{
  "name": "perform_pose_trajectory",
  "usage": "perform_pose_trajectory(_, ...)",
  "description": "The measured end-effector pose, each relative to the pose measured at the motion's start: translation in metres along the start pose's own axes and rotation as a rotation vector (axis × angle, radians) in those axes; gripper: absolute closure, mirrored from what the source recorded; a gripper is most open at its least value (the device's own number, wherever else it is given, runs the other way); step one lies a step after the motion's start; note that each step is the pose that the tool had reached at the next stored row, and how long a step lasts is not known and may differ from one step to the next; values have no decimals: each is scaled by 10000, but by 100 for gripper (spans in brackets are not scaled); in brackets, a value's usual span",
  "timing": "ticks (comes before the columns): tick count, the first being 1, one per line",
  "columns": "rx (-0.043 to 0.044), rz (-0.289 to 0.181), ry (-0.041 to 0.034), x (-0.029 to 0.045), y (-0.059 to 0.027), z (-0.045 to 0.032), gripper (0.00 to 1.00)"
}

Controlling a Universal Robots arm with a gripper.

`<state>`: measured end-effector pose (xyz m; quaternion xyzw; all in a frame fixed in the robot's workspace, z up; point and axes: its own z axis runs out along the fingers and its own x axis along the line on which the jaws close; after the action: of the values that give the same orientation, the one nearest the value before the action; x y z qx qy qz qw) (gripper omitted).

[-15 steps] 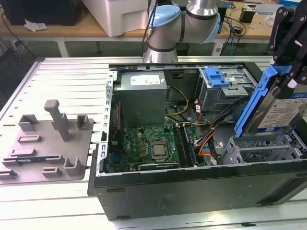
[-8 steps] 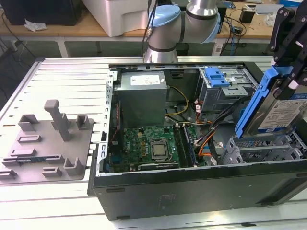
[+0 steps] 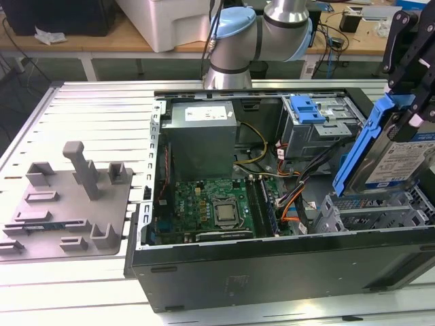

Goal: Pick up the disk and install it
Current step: 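Insert the disk into the insertion slot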

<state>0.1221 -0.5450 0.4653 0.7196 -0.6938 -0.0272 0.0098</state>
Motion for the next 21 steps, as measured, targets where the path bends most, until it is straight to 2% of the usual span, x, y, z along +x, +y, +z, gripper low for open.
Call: perform_pose_trajectory(21,-14,185,-11,13,-9,47,63)
